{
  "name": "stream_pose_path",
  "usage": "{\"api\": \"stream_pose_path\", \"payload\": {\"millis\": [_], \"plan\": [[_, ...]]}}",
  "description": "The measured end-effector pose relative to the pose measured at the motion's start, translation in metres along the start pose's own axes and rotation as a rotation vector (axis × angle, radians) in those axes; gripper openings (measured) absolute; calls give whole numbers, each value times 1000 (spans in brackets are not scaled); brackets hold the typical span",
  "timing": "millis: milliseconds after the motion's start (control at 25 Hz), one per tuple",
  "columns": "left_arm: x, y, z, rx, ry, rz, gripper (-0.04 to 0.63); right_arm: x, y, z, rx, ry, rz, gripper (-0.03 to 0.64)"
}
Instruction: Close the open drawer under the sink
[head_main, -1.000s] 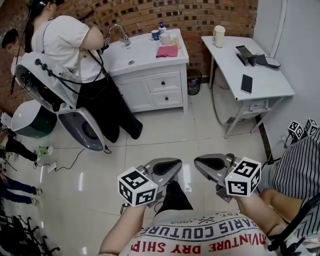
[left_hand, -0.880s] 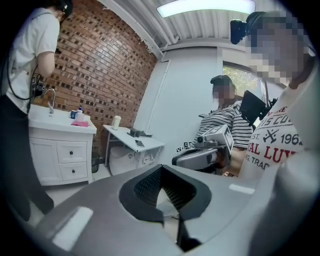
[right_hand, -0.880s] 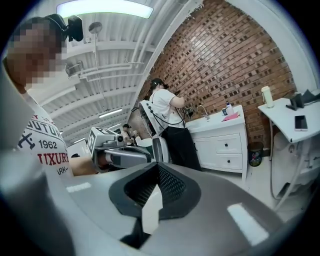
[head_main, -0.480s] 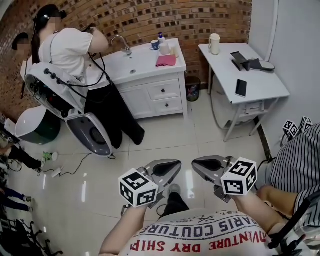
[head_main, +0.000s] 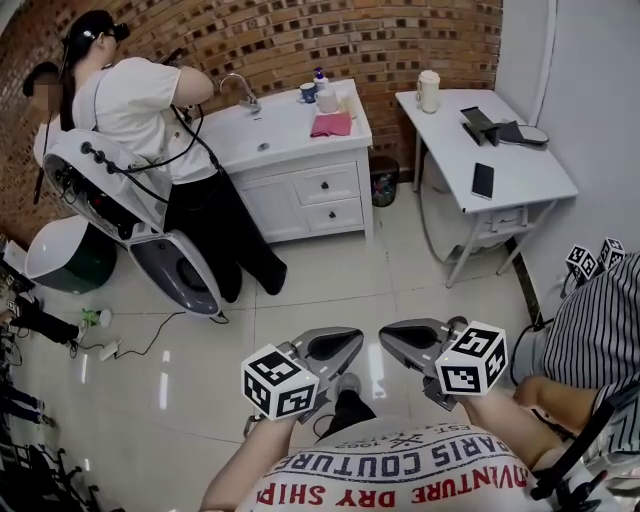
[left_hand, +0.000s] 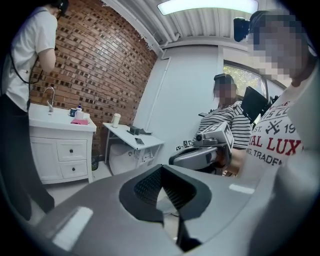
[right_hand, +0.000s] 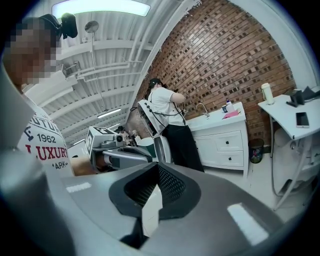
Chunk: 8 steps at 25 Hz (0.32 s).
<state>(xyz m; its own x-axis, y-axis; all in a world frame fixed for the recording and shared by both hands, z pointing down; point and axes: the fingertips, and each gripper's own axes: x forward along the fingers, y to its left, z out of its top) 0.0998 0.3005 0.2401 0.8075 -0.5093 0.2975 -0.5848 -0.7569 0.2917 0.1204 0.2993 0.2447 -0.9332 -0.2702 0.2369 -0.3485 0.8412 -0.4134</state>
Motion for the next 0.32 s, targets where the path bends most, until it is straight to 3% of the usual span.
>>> {"api": "stream_pose_path", "payload": {"millis": [320], "plan": [[-2,14,-5,-14,-4,0,-18,16,-1,-4,3,13,9,8]]}}
